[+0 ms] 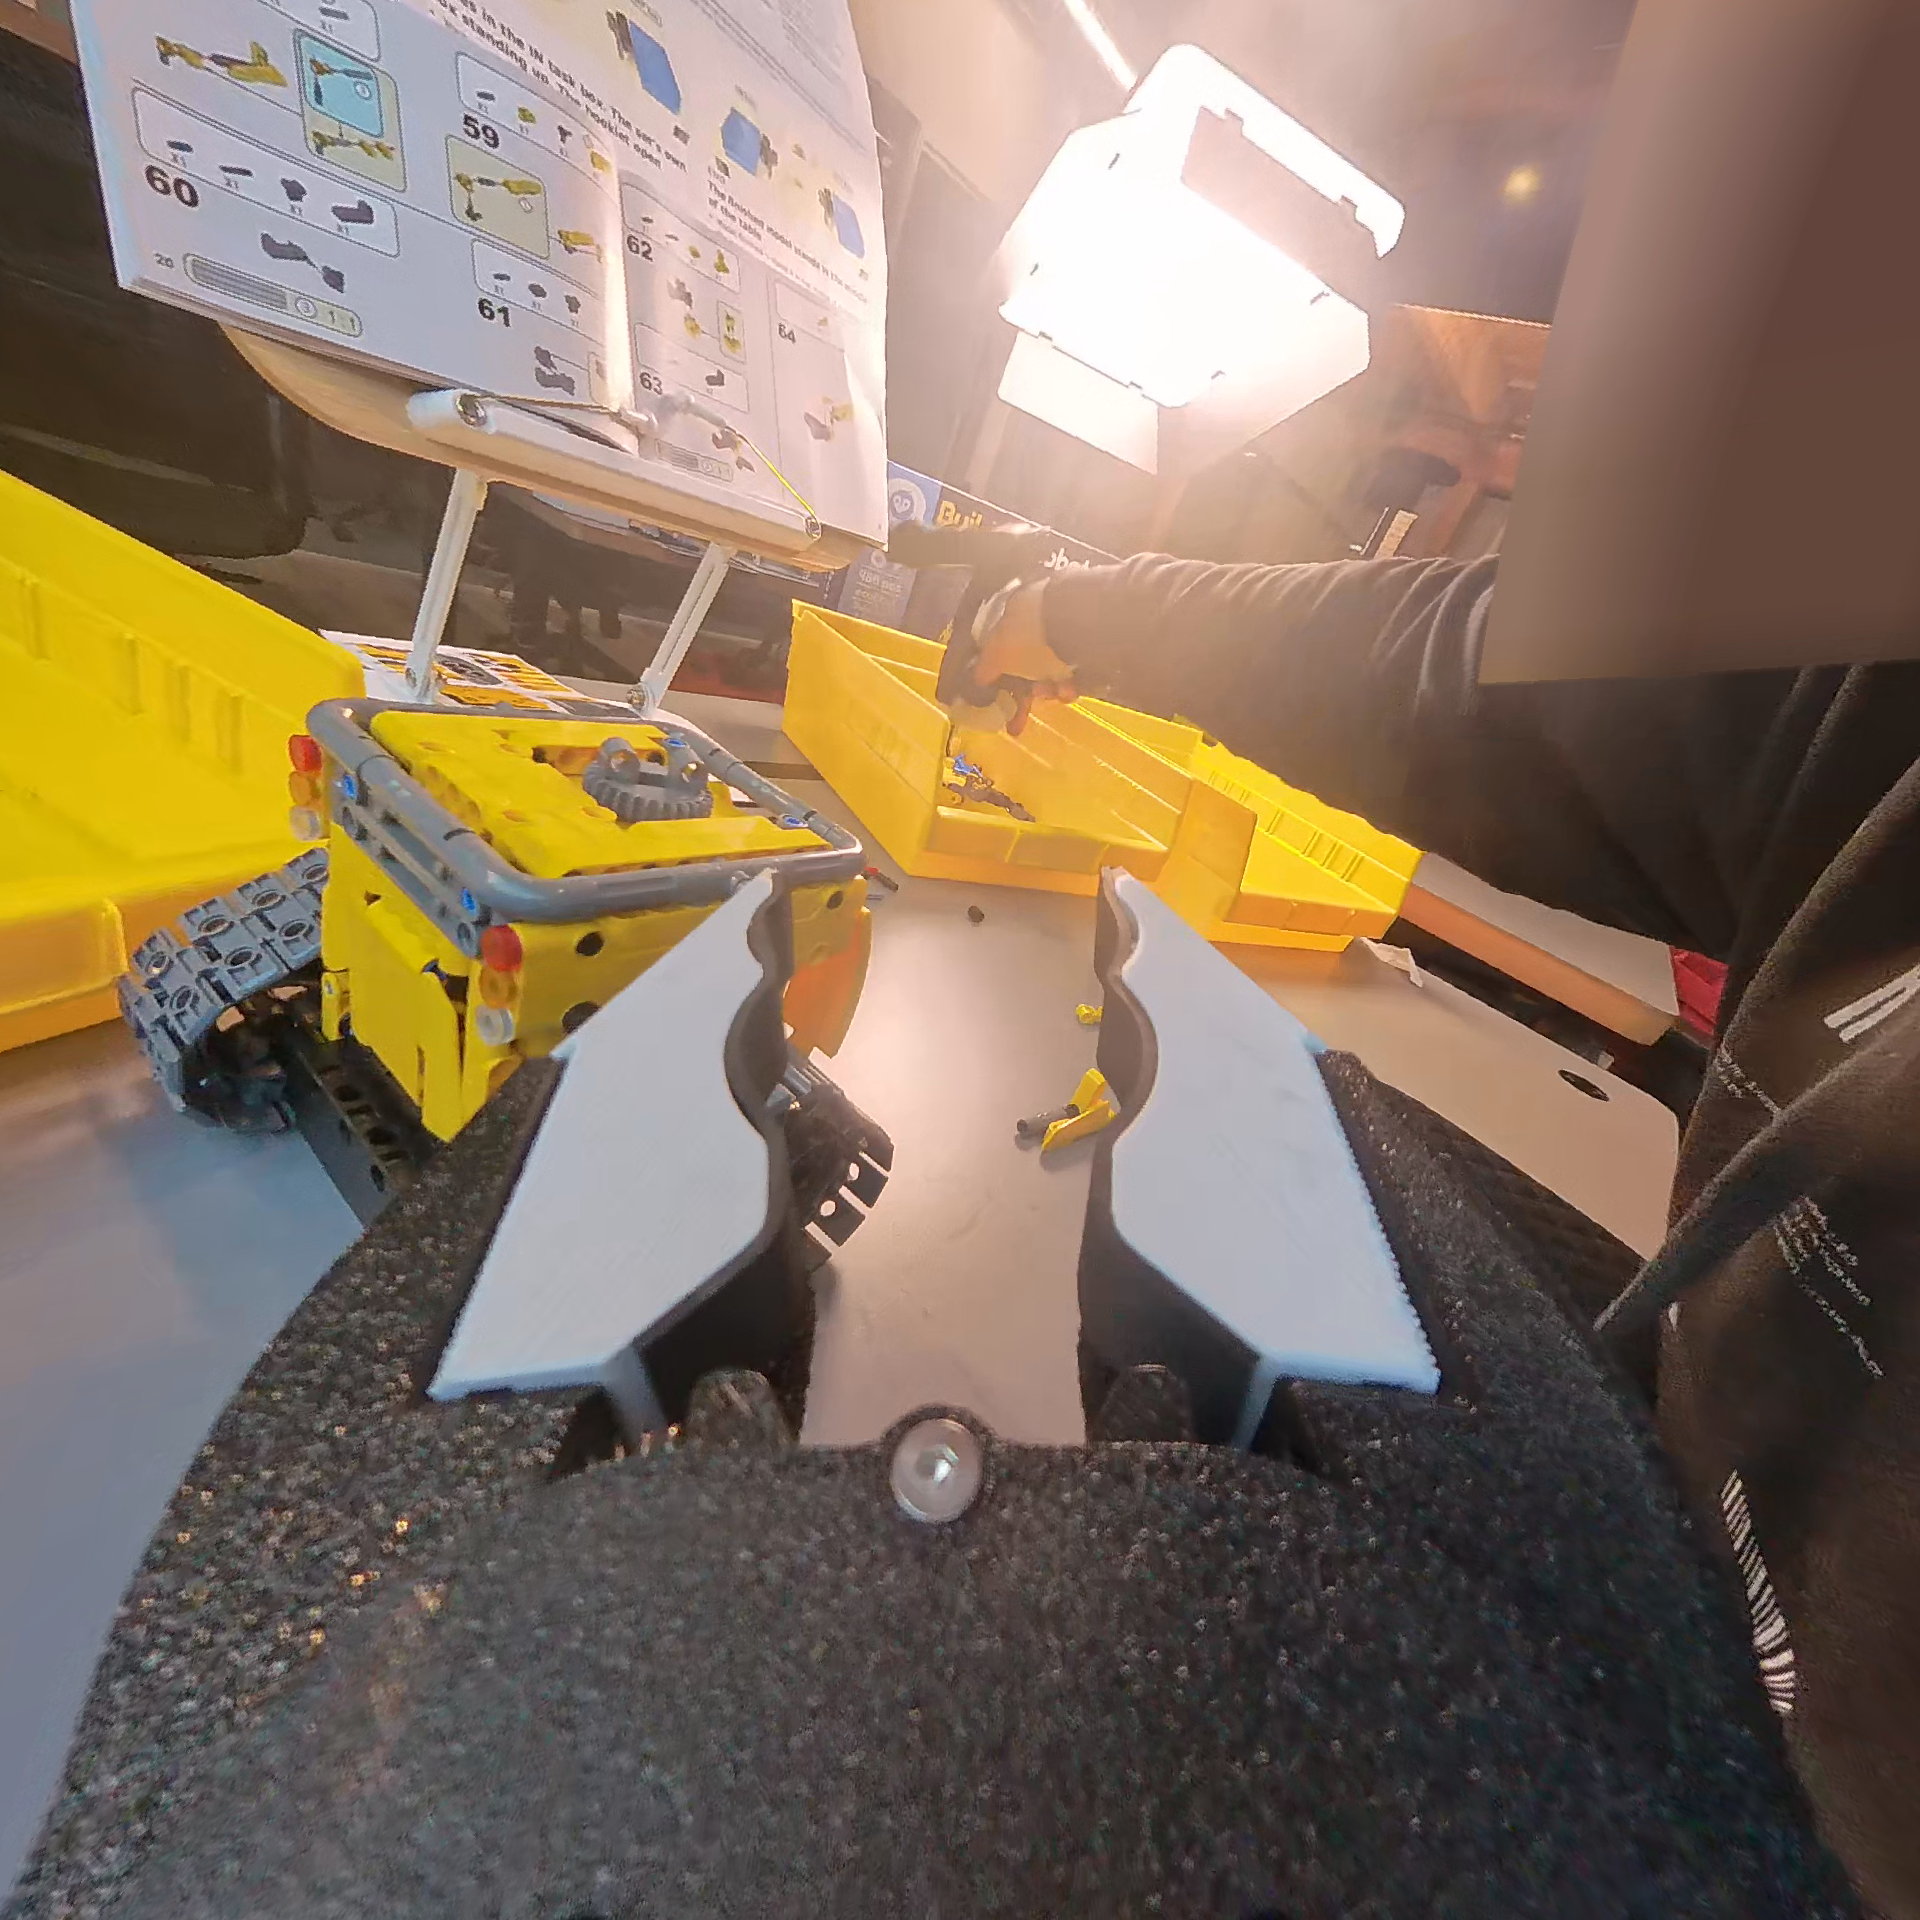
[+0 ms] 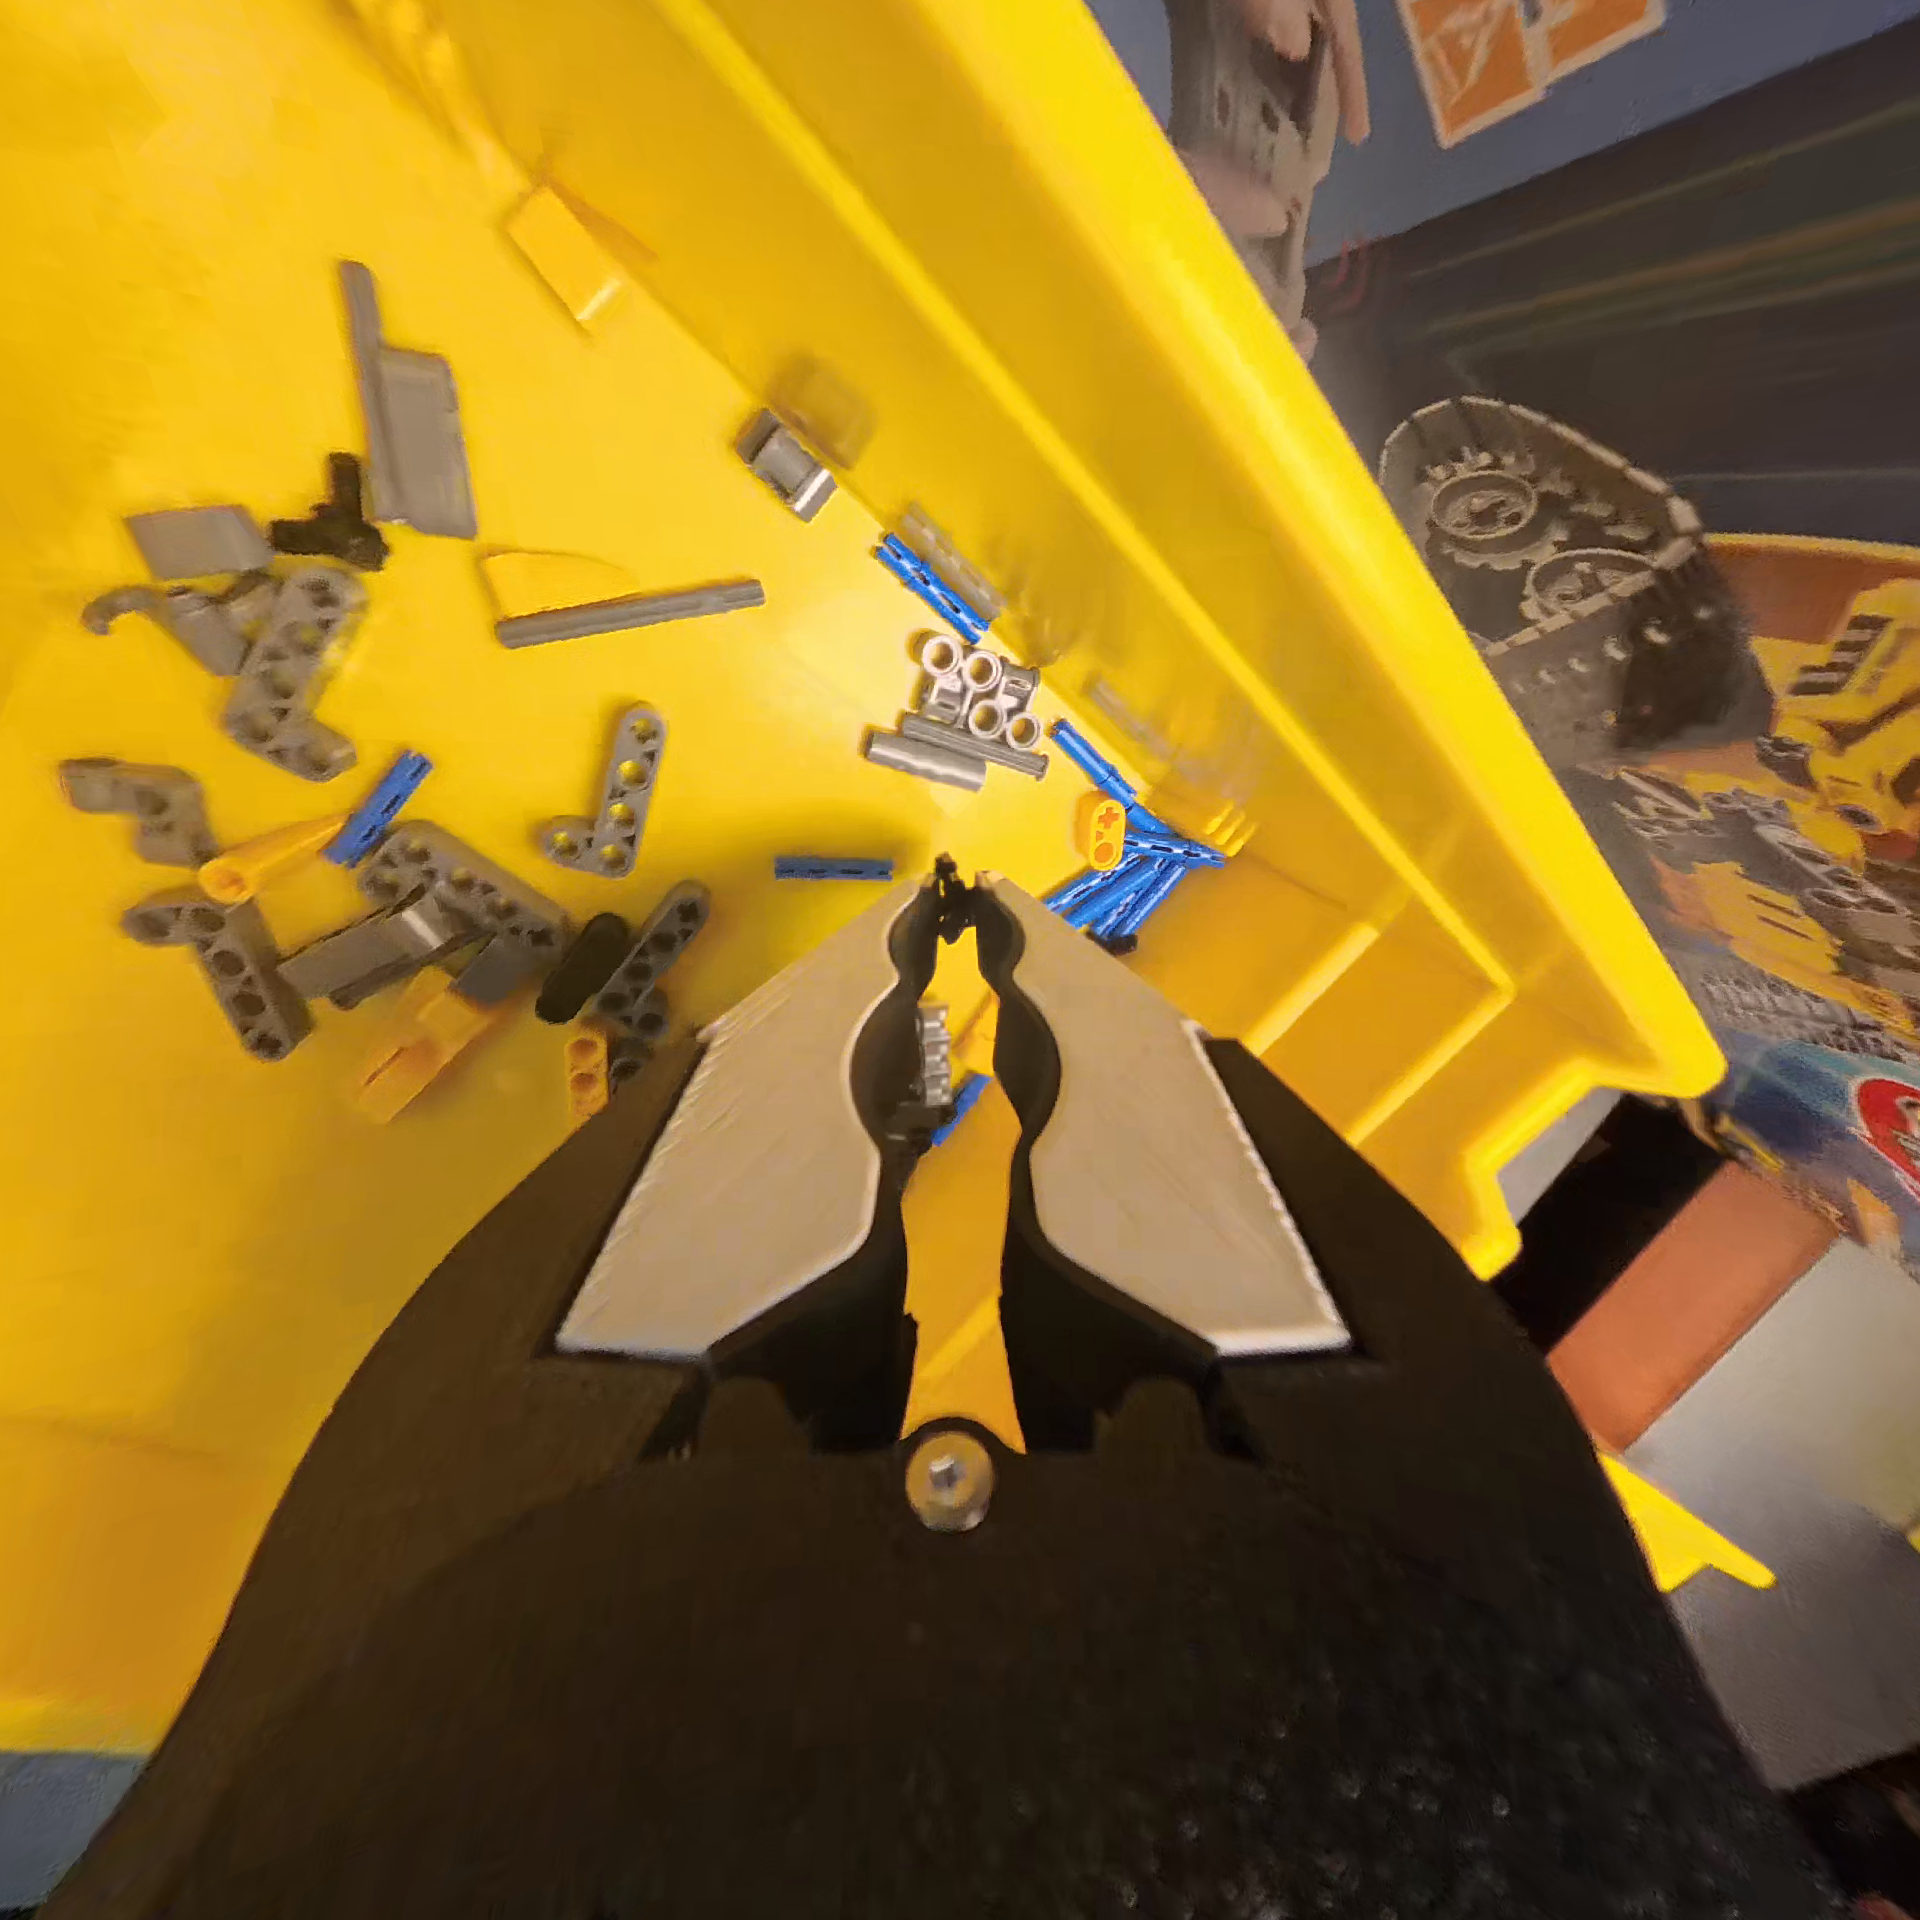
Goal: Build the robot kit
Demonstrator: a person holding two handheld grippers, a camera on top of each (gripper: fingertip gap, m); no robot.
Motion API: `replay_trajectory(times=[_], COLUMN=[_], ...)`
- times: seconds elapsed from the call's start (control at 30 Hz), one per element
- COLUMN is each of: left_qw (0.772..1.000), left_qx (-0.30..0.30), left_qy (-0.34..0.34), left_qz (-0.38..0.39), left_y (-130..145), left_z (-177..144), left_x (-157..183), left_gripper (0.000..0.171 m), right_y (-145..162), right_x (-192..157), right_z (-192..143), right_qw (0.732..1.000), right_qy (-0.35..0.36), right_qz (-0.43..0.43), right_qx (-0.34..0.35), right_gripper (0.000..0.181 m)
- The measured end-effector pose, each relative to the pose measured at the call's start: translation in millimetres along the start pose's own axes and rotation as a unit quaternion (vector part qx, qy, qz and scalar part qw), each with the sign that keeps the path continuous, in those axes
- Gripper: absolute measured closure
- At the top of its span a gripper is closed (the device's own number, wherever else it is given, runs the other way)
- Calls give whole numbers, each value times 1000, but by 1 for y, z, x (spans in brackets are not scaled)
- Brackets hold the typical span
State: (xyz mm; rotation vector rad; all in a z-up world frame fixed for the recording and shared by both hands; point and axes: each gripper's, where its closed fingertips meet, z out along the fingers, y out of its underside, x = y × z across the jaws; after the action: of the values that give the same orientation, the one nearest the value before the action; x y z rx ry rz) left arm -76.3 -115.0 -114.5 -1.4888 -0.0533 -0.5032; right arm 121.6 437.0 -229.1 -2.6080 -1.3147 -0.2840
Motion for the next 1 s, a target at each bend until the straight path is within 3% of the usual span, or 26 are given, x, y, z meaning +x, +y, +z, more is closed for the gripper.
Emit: replay_trajectory(times=[0.2, 0.37, 0.47, 0.57, 0.73, 1.0], left_qw=[1000, 1000, 999, 999, 996, 985], left_qx=[-2, -12, -17, -21, -20, -47], left_qy=[-3, -8, -16, -32, -66, -126], left_qz=[5, 17, 26, 38, 60, 108], left_y=[1, 3, 5, 6, 4, 6], left_z=[1, 3, 4, 5, 5, -2], left_x=[0, 2, 1, 0, -4, -18], left_gripper=[114, 114, 114, 113, 113, 114], right_y=[2, 49, 95, 136, 182, 200], right_x=[-50, -143, -193, -231, -270, -287], right_z=[-94, -200, -228, -228, -198, -161], right_qw=[977, 900, 860, 834, 808, 781], right_qy=[-56, -140, -172, -201, -245, -246], right_qz=[-105, -172, -189, -180, -125, -93], right_qx=[176, 375, 442, 482, 521, 567], right_gripper=[175, 175, 175, 175, 175, 174])
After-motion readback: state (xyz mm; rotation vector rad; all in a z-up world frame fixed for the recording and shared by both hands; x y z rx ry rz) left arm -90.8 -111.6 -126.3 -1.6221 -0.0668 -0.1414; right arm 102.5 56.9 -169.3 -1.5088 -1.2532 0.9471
